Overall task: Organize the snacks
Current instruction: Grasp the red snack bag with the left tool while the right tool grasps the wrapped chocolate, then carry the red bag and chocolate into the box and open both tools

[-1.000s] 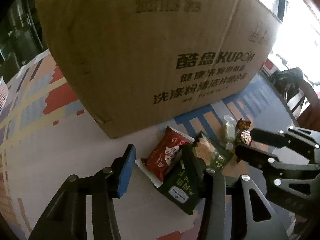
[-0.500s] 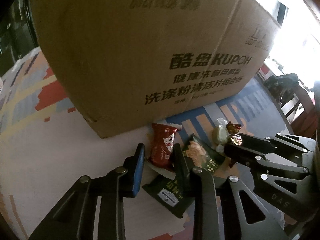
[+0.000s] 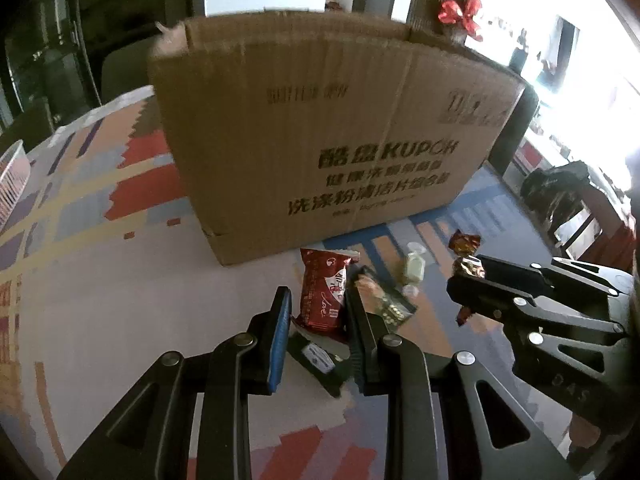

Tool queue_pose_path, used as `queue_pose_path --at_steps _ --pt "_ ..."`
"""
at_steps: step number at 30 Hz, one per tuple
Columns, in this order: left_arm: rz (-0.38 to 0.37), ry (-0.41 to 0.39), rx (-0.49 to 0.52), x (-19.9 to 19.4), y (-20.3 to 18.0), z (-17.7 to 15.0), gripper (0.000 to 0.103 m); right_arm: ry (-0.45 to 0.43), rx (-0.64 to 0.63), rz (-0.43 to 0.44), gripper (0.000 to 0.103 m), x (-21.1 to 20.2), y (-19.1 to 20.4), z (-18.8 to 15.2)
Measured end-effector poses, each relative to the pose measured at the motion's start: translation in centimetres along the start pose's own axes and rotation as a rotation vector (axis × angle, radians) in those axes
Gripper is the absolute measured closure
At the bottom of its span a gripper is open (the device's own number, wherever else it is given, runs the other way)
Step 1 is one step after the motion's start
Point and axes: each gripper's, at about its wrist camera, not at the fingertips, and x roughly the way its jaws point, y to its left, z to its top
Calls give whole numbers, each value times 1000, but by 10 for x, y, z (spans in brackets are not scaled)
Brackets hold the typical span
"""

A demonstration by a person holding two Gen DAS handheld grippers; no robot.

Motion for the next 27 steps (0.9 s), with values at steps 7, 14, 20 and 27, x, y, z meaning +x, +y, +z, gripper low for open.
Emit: queue_pose_path --at_steps 7,14,20,27 --pt "4 -92 -15 -45 -7 3 76 -64 -14 32 79 -37 -5 4" --pt "0 -198 -12 -86 -20 17 76 -161 -34 56 79 -82 -5 16" --pt "3 -281 8 -113 -25 37 76 -243 -56 76 79 -109 9 31" --pt "31 -353 20 -133 -26 62 76 -330 -70 81 79 -135 14 58"
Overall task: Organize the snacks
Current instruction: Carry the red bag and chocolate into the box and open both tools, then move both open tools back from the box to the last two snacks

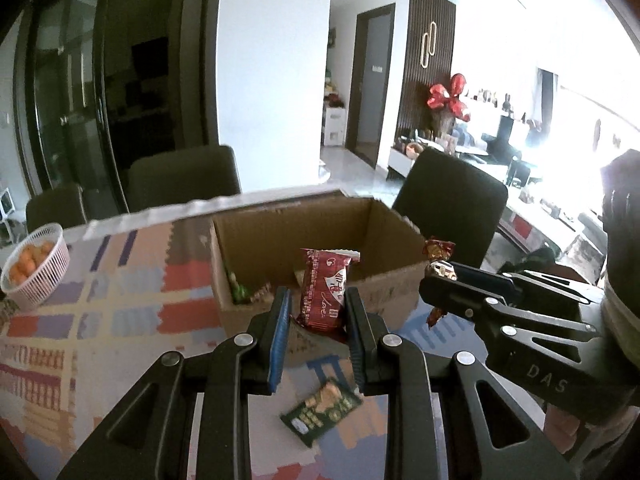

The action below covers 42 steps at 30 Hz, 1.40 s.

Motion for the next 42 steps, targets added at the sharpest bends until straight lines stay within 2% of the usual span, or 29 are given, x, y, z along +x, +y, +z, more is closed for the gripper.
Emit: queue_pose_path --at_steps 8,18,27,30,31,33,34,35,42 --pt "32 -26 5 10 10 28 76 -26 -6 3 79 12 0 35" --pt "38 37 -31 48 27 42 76 18 -20 -25 79 48 -6 61" --pt "27 108 -47 80 31 41 75 61 -24 -60 78 74 -15 66" --pt "47 110 -45 84 32 42 68 75 -12 -77 78 81 -19 66" --pt "61 107 -39 84 32 42 62 79 -6 -81 78 84 -20 66" --pt "81 95 -32 81 32 42 57 74 0 -96 75 84 -22 65" --pt "88 91 -31 78 32 42 55 76 2 -111 62 84 -22 64" --pt "90 87 -30 75 32 40 54 77 5 -125 54 84 -22 65" --pt "106 54 33 47 21 22 49 43 -37 -141 54 61 -10 47"
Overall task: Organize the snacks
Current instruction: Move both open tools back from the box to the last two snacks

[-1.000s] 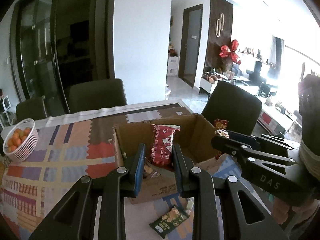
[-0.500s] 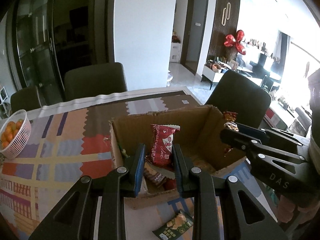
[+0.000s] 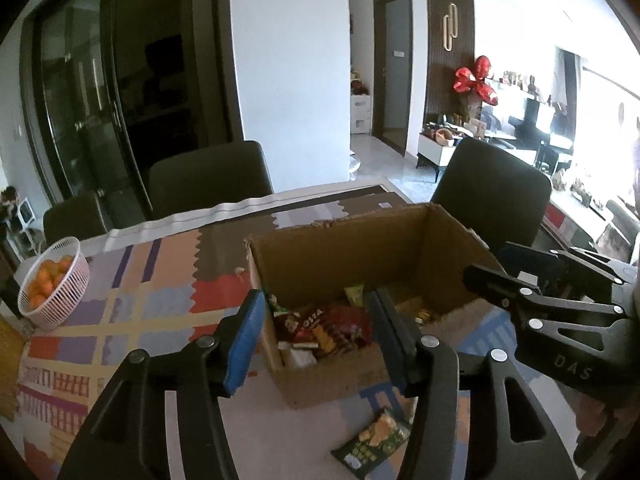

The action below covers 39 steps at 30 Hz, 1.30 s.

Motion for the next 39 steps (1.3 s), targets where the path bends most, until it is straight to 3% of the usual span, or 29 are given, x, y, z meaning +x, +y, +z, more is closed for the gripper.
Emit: queue_pose_path --at_steps 16,39 --pt "-54 51 101 -24 -25 -58 42 44 -14 0 48 -31 6 -64" --pt "-172 296 193 52 -46 -127 36 266 16 -22 48 8 -1 -138"
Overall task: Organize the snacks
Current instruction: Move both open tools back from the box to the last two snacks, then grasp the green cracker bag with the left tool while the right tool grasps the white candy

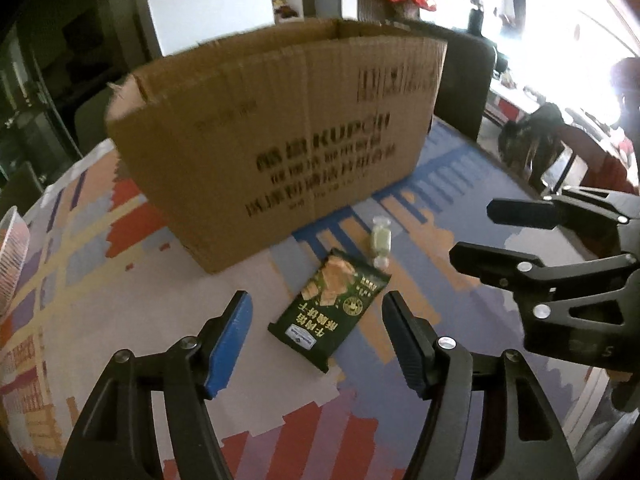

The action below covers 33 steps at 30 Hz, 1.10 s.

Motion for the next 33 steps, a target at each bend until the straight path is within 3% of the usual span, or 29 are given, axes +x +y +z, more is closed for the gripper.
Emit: queue_pose_path --at_steps 17,23,24,26,27,29,33 --pt "27 58 117 49 -8 0 29 93 7 -48 48 33 -5 -15" --pt "-1 69 100 57 -4 0 29 108 15 -44 48 38 -6 -16" --pt "-13 69 88 57 -2 1 31 109 16 -45 48 39 -6 -15" --pt "-45 74 56 57 2 0 45 112 18 -44 48 40 -7 -15" --pt "-66 75 34 57 5 -1 48 113 19 -43 48 41 -8 -14" --pt "-64 62 20 54 9 -3 56 117 23 -35 48 43 -8 -13" --pt "-65 48 -11 50 13 -7 59 118 21 -35 48 45 -9 -12"
